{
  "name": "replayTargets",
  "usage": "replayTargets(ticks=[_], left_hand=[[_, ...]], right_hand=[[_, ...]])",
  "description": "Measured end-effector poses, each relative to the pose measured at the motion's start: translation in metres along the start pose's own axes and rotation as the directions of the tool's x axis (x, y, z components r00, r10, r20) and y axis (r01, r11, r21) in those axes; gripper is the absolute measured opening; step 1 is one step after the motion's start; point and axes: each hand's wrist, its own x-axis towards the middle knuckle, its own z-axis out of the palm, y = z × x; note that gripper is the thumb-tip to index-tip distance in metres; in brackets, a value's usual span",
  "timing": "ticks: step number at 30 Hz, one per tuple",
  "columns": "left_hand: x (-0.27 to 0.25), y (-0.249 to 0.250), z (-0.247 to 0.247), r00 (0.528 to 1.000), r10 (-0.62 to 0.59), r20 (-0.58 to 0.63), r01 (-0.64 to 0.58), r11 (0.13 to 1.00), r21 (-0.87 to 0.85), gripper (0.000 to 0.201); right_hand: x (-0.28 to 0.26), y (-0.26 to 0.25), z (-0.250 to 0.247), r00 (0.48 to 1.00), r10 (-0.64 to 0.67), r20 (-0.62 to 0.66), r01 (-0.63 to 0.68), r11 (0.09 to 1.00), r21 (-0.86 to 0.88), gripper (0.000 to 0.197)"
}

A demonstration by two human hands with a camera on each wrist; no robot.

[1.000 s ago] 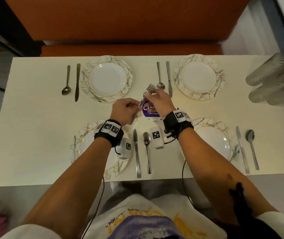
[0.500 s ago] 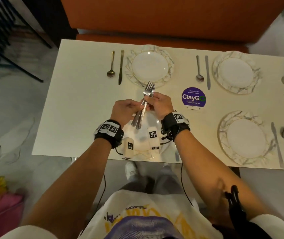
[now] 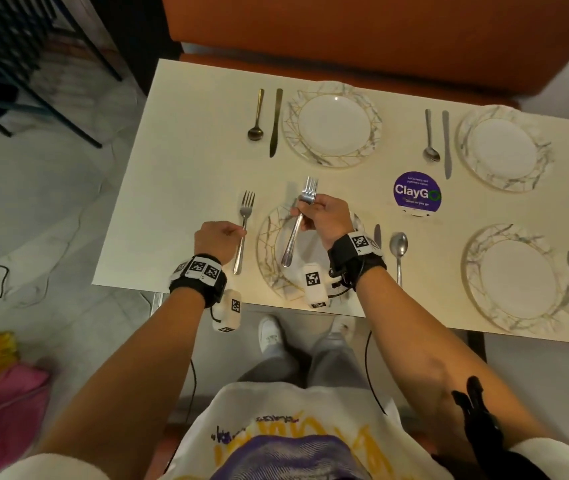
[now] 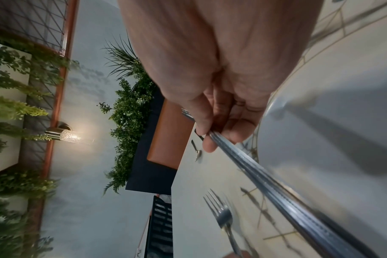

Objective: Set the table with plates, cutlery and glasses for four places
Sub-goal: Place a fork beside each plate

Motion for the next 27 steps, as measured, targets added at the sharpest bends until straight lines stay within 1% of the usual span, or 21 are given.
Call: replayTargets(ticks=[3, 7, 12, 15, 19, 23, 25, 27], left_hand=[[0.000, -0.006, 0.004, 0.999, -0.034, 0.015, 0.033, 0.999, 0.025, 0.012], [-0.001, -0.009, 0.010, 1.000, -0.019, 0.002, 0.019, 0.997, 0.073, 0.020], [-0.002, -0.011, 0.010, 0.999, -0.032, -0.003, 0.032, 0.996, 0.082, 0.023], [-0.002, -0.016, 0.011, 0.999, -0.040, 0.002, 0.040, 0.998, 0.039, 0.020], [-0.004, -0.020, 0.011, 0.999, -0.046, -0.002, 0.046, 0.999, 0.006, 0.025], [-0.007, -0.018, 0.010, 0.999, -0.047, -0.003, 0.047, 0.999, -0.003, 0.022], [-0.006, -0.018, 0.006, 0.999, -0.053, 0.009, 0.053, 0.999, 0.013, 0.021], [-0.007, -0.015, 0.002, 0.999, -0.052, -0.006, 0.052, 0.998, 0.039, 0.018]], right_hand=[[-0.001, 0.004, -0.007, 1.000, -0.008, -0.023, 0.007, 1.000, -0.015, 0.017], [-0.002, 0.011, -0.013, 0.999, -0.016, -0.030, 0.016, 1.000, -0.022, 0.011], [-0.003, 0.015, -0.016, 0.999, -0.016, -0.037, 0.015, 1.000, -0.019, 0.012], [-0.006, 0.018, -0.015, 0.999, -0.033, -0.023, 0.033, 0.999, -0.012, 0.011], [-0.007, 0.020, -0.017, 0.999, -0.033, -0.015, 0.033, 0.999, -0.014, 0.011], [-0.006, 0.023, -0.020, 0.999, -0.031, -0.018, 0.031, 0.999, -0.022, 0.011], [-0.005, 0.024, -0.020, 0.999, -0.031, -0.020, 0.030, 0.999, -0.026, 0.014], [-0.006, 0.024, -0.022, 0.999, -0.030, -0.024, 0.030, 0.999, -0.030, 0.017]])
